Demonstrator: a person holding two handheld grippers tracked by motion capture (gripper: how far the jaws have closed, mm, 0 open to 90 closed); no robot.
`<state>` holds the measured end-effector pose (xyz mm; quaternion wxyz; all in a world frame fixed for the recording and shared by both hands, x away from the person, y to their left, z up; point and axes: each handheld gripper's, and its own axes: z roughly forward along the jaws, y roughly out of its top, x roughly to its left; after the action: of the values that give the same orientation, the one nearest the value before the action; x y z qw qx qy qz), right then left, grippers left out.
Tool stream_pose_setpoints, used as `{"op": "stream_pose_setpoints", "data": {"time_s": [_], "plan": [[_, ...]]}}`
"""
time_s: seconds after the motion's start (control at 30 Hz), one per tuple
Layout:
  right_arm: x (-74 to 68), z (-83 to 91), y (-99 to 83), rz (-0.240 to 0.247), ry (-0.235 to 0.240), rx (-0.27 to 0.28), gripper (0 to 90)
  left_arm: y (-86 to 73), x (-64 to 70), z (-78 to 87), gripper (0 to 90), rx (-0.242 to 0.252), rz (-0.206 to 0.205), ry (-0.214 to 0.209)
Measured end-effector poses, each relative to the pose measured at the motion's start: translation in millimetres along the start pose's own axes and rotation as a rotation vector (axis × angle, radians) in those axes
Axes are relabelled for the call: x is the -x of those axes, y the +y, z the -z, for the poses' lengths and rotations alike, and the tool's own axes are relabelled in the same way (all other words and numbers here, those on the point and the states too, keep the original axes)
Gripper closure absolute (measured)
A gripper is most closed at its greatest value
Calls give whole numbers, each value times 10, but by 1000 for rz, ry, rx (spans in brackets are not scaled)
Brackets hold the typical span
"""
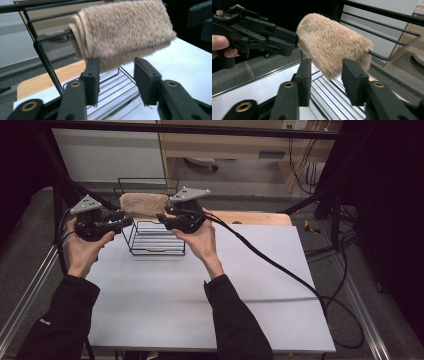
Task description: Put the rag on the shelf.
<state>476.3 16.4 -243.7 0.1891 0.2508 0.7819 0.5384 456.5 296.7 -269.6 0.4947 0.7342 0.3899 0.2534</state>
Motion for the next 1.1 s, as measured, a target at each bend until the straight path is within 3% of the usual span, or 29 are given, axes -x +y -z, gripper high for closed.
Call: {"op": "stream_pose_setpoints", "data": {"time_s": [0.2, 0.33, 0.67, 1.1], "plan": [[58, 168, -203, -29, -7, -17, 437, -238, 61, -16, 417, -40, 9, -35], [118, 289, -375, -44, -22, -40, 343, -426, 118, -24, 333, -38, 7, -51], [374, 647, -854, -114, -70, -85, 115, -852, 229, -73, 196, -94, -4, -73], [677, 1123, -1682, -235, -104, -148, 17, -1246, 366, -117, 131, -120, 1, -93]]}}
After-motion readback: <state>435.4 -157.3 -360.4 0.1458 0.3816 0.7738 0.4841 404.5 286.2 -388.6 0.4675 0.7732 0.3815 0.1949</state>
